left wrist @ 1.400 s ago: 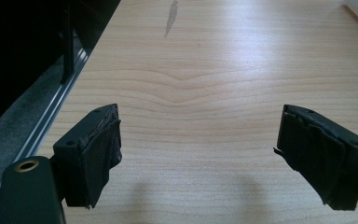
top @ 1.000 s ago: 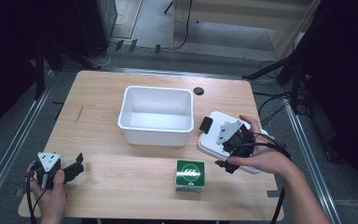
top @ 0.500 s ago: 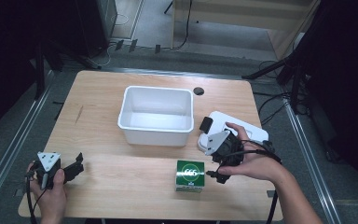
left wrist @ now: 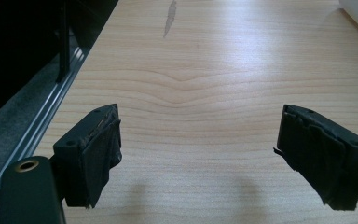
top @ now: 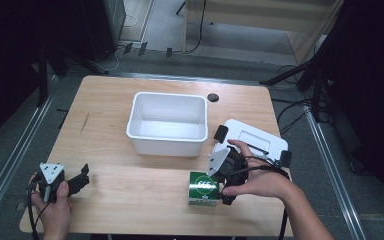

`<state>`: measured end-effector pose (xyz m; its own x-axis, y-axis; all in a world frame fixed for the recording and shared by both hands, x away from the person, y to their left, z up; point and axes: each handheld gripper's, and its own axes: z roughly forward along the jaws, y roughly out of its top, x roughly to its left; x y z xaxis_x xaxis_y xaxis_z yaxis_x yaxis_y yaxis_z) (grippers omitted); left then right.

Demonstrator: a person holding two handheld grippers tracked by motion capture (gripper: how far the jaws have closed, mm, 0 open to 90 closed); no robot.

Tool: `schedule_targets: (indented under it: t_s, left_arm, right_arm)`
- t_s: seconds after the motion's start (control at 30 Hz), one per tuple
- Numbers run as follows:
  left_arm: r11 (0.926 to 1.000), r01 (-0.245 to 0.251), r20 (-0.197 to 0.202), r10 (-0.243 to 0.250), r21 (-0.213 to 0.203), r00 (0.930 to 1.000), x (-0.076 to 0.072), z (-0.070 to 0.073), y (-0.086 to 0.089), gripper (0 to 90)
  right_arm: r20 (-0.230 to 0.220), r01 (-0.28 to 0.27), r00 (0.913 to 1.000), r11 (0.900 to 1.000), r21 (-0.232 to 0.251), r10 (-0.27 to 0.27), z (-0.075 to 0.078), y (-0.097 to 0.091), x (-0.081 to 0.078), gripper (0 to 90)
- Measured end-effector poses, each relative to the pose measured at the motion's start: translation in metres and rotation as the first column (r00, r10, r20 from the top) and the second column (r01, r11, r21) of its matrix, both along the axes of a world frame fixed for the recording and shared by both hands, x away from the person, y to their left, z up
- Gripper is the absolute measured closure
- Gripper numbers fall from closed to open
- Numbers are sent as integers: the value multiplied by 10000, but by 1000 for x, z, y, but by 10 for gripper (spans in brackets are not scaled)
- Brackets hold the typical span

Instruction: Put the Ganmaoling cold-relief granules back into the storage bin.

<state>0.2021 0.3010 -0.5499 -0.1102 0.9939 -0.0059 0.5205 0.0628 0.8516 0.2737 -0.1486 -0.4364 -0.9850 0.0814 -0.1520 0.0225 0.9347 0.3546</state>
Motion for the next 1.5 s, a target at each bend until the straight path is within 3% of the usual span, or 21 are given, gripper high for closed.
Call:
schedule_targets:
  t_s: [0.43, 0.73, 0.8, 0.97, 1.27, 1.5]
  left_arm:
    - [10000, 13, -3, -13, -55, 10000, 0, 0, 1, 141]
    - [10000, 9, -15, -9, -51, 10000, 0, 0, 1, 141]
    - [10000, 23, -12, -23, -75, 10000, 0, 0, 1, 141]
    - [9999, 90, -6, -90, -71, 10000, 0, 0, 1, 141]
    - [10000, 82, 11, -82, -48, 10000, 0, 0, 0, 141]
    - [10000, 86, 9, -86, -26, 10000, 0, 0, 0, 141]
  right_arm:
    - [-455, -574, 9974, 9979, -316, 559, -22, 14, -4, 0]
    - [-587, -595, 9968, 9952, -772, 550, -38, 19, -4, 0]
    - [-584, -536, 9971, 9951, -835, 489, -43, 21, -2, 39]
    - [-823, -669, 9948, 9945, -810, 602, -44, 22, -1, 130]
    - [-1154, -604, 9920, 9947, -833, 505, -41, 20, 4, 159]
    - [-1165, -851, 9903, 9931, -811, 754, -34, 14, 4, 161]
